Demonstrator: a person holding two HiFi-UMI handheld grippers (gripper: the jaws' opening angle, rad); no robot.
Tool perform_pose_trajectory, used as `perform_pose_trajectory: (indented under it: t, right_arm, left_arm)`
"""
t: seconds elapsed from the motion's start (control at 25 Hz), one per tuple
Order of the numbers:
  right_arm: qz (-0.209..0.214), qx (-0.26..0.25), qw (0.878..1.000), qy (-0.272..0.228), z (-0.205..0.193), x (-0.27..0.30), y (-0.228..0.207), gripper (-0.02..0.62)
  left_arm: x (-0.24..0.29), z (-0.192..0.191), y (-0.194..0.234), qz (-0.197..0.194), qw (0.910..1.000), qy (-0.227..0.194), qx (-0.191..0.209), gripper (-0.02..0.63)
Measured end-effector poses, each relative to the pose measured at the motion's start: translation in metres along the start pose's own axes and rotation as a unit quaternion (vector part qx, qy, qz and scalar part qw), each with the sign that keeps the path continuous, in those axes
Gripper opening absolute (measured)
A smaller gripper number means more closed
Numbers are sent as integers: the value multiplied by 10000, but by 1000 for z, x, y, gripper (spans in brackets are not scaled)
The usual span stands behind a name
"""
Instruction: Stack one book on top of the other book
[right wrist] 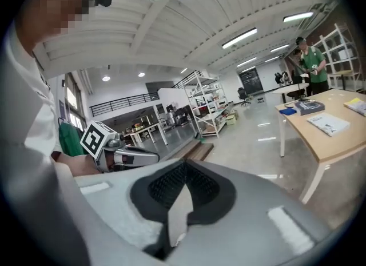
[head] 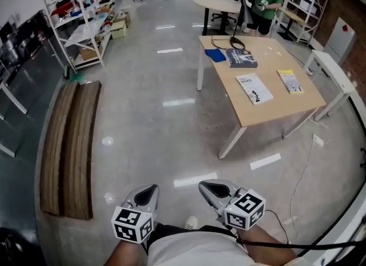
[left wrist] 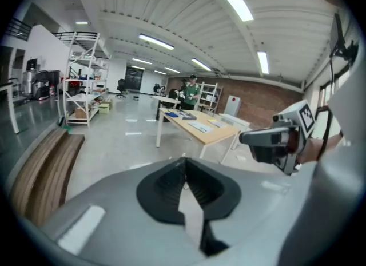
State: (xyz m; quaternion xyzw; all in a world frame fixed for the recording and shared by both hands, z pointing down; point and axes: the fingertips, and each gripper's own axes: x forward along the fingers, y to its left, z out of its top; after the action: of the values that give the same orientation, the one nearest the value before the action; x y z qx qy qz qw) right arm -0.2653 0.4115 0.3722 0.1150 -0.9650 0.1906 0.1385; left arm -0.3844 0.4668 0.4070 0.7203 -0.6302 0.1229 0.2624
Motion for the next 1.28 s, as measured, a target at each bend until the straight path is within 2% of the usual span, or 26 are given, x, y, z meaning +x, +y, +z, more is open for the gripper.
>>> perform_pose_trajectory:
  t: [0.28, 0.44, 0.68, 1.04, 1.28]
  right_arm:
    - [-879, 297, 9946, -474, 1, -67, -46, 2]
    - [-1361, 525, 9873, -631, -10, -100, -60, 2]
    - [-1878, 775, 9757, -822, -24, -134, -77, 2]
    - [-2283, 1147, 9625, -916, -33, -156, -122, 2]
    - [-2303, 1233, 9621, -784, -23, -152, -168, 2]
  left_arm:
    - [56, 24, -55, -758, 9958, 195, 472, 5]
    - [75, 26, -85, -1209, 9893, 327, 743, 5]
    - [102, 25, -116, -1661, 9791, 561, 1034, 5]
    - [153, 39, -146, -2019, 9679, 802, 1262, 5]
    - [200, 53, -148, -2056, 9656, 953, 1274, 5]
